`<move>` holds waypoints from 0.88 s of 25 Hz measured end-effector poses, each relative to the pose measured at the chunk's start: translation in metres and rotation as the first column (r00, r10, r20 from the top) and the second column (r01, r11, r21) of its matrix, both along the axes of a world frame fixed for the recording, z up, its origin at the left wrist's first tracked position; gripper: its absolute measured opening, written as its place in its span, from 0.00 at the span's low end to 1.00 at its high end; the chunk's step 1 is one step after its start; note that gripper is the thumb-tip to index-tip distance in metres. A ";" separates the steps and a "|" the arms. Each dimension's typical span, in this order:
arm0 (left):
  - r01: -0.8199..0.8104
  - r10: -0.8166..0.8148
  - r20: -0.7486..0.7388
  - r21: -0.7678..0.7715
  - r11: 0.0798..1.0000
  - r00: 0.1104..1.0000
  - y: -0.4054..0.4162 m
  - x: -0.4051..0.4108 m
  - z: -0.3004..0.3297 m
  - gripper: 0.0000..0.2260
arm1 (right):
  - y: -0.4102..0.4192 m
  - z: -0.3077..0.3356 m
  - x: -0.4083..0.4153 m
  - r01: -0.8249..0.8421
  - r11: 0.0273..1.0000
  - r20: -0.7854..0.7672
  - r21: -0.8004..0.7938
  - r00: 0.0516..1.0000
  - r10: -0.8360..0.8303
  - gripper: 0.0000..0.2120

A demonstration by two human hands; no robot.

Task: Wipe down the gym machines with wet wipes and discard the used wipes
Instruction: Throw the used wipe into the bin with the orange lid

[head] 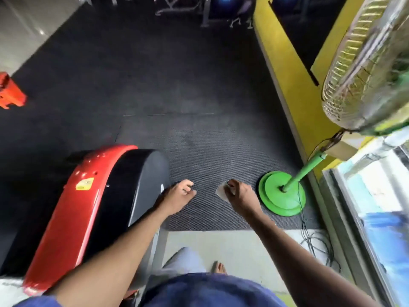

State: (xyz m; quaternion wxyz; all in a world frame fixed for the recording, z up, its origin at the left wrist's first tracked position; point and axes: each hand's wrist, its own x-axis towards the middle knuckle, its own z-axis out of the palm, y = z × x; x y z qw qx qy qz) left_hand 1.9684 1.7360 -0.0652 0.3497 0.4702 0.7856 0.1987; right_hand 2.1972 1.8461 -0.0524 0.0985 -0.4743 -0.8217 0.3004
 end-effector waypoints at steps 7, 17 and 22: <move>-0.047 0.047 0.000 0.058 0.997 0.999 0.165 -0.127 -0.024 0.17 | 0.188 0.003 -0.146 -0.090 0.993 0.052 -0.075 0.994 0.094 0.09; -0.198 0.198 -0.004 0.025 0.980 0.980 0.362 -0.348 0.002 0.14 | 0.415 0.042 -0.371 -0.162 0.981 0.047 -0.106 0.985 0.168 0.11; -0.275 0.275 -0.035 0.005 0.962 0.961 0.449 -0.454 -0.011 0.16 | 0.535 0.016 -0.489 -0.258 0.965 0.124 -0.040 0.957 0.261 0.16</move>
